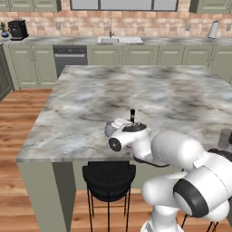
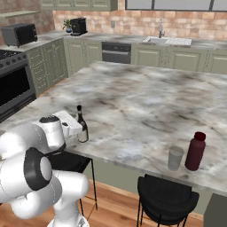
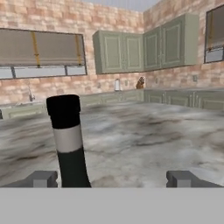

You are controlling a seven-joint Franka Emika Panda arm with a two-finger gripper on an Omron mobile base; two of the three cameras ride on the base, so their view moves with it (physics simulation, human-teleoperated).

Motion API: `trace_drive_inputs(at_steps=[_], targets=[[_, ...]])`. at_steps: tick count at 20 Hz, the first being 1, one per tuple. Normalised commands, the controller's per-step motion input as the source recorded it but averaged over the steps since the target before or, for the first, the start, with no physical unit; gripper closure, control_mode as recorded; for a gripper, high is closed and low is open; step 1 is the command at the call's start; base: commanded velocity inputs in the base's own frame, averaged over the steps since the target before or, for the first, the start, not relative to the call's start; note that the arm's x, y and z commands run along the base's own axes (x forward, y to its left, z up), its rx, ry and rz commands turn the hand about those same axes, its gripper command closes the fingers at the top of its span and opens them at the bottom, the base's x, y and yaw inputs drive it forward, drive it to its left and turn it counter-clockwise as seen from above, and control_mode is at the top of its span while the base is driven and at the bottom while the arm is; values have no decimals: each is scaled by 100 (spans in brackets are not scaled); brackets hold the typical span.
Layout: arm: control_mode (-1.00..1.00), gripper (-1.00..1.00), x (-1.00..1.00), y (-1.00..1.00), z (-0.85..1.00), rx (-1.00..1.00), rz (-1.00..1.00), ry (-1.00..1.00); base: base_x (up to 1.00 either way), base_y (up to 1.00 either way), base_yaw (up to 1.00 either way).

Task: There is a wine glass and glass cup on the dining counter. Place the wine bottle next to the wine glass and the juice bottle next to the glass cup.

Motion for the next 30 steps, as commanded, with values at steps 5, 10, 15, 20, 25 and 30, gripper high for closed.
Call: trace_drive_inputs(at_steps=[5, 10, 15, 20, 25, 30], targets=[[-100, -100, -23, 10, 0, 1, -16, -5, 0, 0, 0], [-100, -100, -35, 13, 12, 2, 2, -7, 0, 0, 0], [-100, -100, -42, 8, 31, 1, 21, 0, 0, 0, 0], [-100, -100, -49, 0, 36, 7, 38, 9, 0, 0, 0], [-100, -100, -43, 0, 34, 4, 38, 17, 0, 0, 0], [-100, -100, -53, 0, 23, 1, 33, 16, 0, 0, 0]])
